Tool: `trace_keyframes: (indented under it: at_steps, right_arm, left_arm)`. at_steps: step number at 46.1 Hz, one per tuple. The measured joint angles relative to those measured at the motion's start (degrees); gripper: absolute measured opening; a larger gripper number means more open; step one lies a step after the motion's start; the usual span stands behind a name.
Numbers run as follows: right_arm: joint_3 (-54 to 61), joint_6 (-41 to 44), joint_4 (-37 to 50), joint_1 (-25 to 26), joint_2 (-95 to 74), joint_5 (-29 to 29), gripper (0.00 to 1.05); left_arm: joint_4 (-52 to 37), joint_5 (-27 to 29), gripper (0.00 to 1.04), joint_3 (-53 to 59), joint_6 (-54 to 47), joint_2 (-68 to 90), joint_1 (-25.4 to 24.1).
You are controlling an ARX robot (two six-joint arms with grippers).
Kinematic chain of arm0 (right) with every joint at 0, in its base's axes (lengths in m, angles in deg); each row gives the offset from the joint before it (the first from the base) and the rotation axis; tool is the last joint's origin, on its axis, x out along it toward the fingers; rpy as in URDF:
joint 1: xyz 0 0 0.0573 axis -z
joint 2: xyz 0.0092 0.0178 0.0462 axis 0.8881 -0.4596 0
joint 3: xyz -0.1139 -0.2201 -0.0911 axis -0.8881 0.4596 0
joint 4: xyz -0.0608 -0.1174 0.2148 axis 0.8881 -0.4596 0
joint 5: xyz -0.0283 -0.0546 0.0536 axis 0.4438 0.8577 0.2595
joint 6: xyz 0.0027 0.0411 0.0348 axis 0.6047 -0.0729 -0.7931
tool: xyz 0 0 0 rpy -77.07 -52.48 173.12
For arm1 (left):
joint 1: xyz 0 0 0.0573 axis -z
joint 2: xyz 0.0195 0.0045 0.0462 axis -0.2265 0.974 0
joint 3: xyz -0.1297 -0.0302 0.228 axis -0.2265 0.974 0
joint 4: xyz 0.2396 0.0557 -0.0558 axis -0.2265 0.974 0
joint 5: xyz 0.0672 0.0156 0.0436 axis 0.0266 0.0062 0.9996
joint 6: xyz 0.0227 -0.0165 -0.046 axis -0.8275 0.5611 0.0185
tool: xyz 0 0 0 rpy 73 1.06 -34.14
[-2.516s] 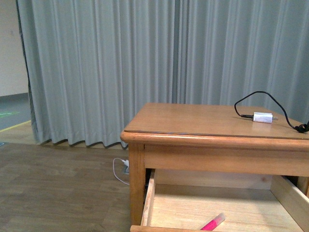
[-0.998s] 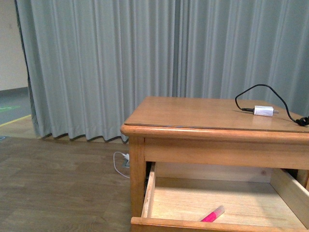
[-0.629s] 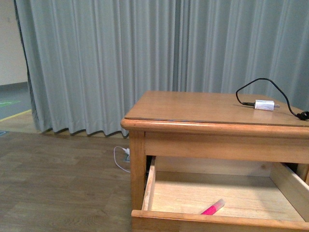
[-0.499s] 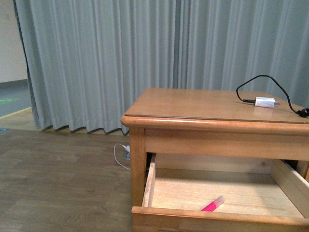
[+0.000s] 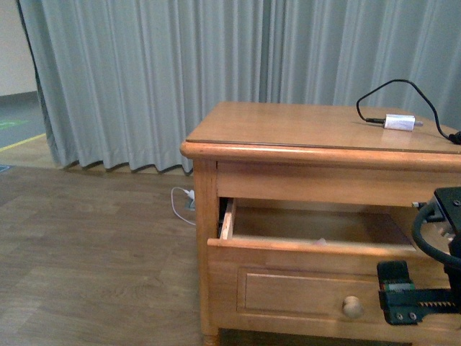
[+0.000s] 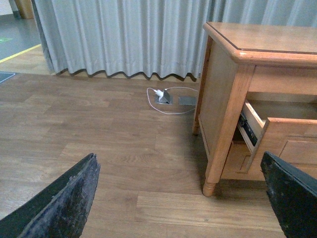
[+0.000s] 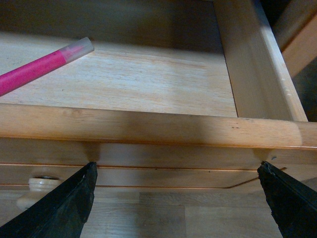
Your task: Place pink marker in drawer with both arms
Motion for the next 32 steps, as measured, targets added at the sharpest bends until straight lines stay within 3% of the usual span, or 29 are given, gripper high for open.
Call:
trace_keyframes:
  at_steps: [32]
  right_arm:
    - [-21.7, -1.5, 1.8, 1.1, -17.6, -0.2, 0.96]
  left_arm:
    - [0.0, 0.0, 0.99, 0.0, 0.0, 0.0, 0.0]
